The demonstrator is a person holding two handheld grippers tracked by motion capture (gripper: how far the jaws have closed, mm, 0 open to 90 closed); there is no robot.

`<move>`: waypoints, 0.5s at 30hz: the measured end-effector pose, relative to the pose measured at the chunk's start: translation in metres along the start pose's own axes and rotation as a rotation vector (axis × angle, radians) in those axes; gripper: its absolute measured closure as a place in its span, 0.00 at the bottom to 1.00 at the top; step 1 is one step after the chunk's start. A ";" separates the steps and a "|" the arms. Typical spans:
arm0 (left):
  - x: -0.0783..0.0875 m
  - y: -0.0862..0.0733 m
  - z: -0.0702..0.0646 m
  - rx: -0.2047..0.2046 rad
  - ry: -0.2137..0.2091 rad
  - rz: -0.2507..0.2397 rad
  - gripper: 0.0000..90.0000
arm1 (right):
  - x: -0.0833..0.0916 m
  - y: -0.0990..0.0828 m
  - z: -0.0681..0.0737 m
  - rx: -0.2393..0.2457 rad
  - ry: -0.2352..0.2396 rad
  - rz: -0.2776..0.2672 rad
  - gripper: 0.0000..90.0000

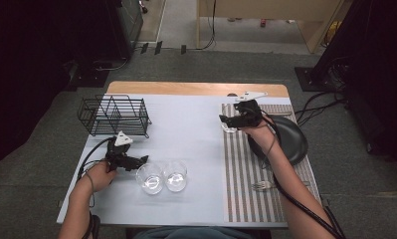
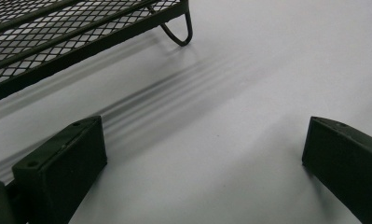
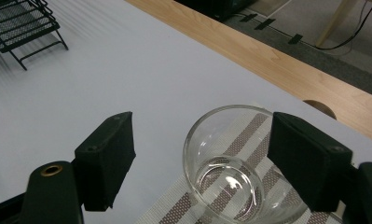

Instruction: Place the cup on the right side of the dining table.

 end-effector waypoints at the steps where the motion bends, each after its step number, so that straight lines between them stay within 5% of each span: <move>1: 0.000 0.000 0.000 0.000 0.000 0.000 0.00 | 0.001 0.000 0.001 0.001 -0.003 -0.006 0.25; 15: 0.000 0.000 0.000 0.000 0.000 0.000 0.00 | -0.001 -0.002 0.018 0.044 0.056 -0.005 0.25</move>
Point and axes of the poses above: each handheld gripper's, and its own axes: x roughly backward along the jaws, y roughly out of its top, z roughly to its left, the point moved 2 cm from there along -x, roughly forward along the jaws, and after that the axes turned 2 degrees about y, right-handed, at the moved point
